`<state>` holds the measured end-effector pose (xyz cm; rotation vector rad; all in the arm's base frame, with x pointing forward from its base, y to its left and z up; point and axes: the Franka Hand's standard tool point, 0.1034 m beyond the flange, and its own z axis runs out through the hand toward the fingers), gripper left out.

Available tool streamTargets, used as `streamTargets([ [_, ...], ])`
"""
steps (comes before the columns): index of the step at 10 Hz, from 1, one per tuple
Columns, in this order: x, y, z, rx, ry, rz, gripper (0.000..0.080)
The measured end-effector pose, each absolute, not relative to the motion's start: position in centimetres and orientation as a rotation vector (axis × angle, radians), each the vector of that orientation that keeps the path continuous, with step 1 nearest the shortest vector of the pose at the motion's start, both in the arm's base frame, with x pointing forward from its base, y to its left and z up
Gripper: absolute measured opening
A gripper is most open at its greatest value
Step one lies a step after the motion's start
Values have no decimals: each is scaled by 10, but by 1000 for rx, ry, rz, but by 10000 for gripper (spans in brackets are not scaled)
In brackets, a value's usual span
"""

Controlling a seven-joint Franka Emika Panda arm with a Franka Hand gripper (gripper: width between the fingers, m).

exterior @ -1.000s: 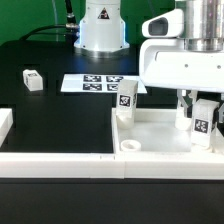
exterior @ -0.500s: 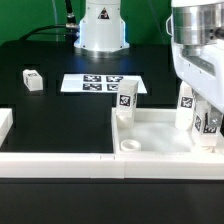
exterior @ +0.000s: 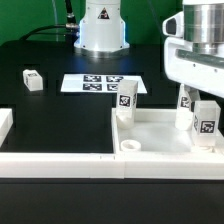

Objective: Assemble square table

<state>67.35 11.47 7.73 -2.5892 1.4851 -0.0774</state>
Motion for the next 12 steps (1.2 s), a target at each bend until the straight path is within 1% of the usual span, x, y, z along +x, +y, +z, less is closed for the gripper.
streamTargets([
  [5,674,112,77,-2849,952,-124,649],
  [6,676,108,79,-2960,640,-156,649],
  [7,678,107,79,-2984,529,-166,649],
  [9,677,107,79,-2971,594,-160,644],
  [10,677,107,78,-2970,596,-160,533],
  [11,677,107,78,-2946,692,-154,533],
  [12,677,107,78,-2919,786,-148,350],
])
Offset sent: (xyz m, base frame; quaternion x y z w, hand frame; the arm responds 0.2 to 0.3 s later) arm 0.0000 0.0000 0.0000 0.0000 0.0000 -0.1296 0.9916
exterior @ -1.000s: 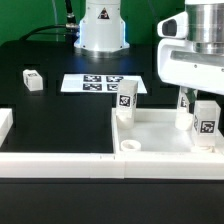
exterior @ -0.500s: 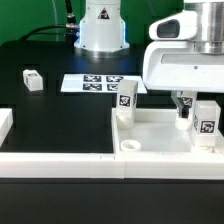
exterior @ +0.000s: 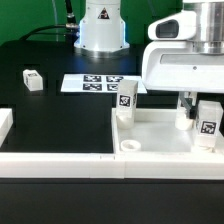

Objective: Assemble square table

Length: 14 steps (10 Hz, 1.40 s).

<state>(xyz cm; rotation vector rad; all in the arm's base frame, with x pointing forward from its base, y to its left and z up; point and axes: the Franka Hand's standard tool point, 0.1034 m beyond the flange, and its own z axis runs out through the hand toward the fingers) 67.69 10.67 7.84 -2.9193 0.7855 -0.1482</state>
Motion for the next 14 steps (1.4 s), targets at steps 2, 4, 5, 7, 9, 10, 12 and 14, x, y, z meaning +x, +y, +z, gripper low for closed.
streamTargets([
  [2,676,104,78,-2839,1025,-133,294],
  [4,675,104,77,-2628,1473,-100,294],
  [5,674,108,76,-2410,1767,-43,294],
  [7,676,109,75,-2020,2123,33,293],
  [9,677,108,75,-1924,2201,51,293],
  [10,676,108,75,-1937,2192,49,293],
  [12,677,109,75,-2203,1927,-6,396],
  [14,677,108,71,-2520,1464,-98,617],
])
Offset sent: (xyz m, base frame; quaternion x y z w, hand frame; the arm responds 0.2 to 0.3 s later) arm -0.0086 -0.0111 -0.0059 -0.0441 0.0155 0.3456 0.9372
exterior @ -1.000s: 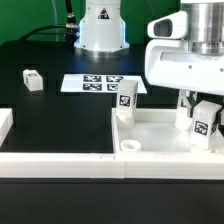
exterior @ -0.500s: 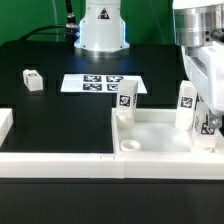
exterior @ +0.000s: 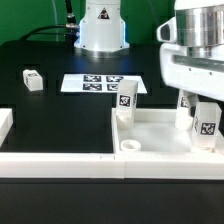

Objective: Assemble square table

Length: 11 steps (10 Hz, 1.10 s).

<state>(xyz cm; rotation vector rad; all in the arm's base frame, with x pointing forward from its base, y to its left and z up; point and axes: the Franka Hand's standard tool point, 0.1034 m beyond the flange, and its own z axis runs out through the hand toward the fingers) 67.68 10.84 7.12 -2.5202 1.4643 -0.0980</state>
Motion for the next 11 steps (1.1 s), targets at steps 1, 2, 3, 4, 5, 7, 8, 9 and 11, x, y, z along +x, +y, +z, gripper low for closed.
streamTargets([
  [1,677,108,71,-2547,1429,-103,617],
  [2,677,107,71,-2595,1351,-115,643],
  [3,677,107,71,-2621,1304,-121,643],
  [4,677,106,71,-2665,1219,-132,648],
  [5,677,106,71,-2712,1133,-144,649],
  [7,676,112,75,-2995,519,-174,649],
  [8,676,111,75,-2953,654,-169,649],
  [9,676,110,74,-2959,645,-170,514],
  [11,676,110,74,-2898,851,-154,374],
])
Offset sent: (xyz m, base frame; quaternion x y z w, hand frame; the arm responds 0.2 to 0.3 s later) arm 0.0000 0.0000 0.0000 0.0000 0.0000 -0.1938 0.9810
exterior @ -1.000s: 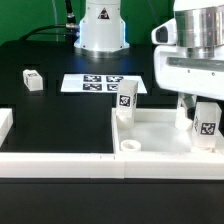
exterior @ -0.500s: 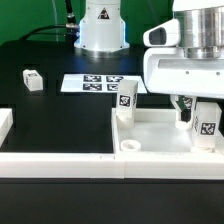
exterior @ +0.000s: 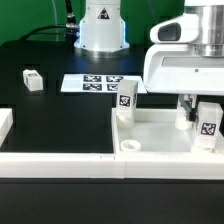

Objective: Assemble square table

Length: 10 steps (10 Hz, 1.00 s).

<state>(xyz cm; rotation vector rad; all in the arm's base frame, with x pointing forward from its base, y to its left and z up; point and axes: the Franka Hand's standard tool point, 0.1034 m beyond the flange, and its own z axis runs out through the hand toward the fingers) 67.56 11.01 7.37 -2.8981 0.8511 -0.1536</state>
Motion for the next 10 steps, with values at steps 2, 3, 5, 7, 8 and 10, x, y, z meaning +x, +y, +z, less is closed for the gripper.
streamTargets([
  [2,674,107,72,-2837,1039,-135,296],
  [3,674,107,72,-2771,1195,-121,296],
  [5,674,110,70,-2395,1798,-29,294],
  [7,674,106,70,-2017,2136,1,293],
  [8,674,106,70,-1967,2178,13,293],
  [10,675,107,69,-2090,2063,-21,293],
])
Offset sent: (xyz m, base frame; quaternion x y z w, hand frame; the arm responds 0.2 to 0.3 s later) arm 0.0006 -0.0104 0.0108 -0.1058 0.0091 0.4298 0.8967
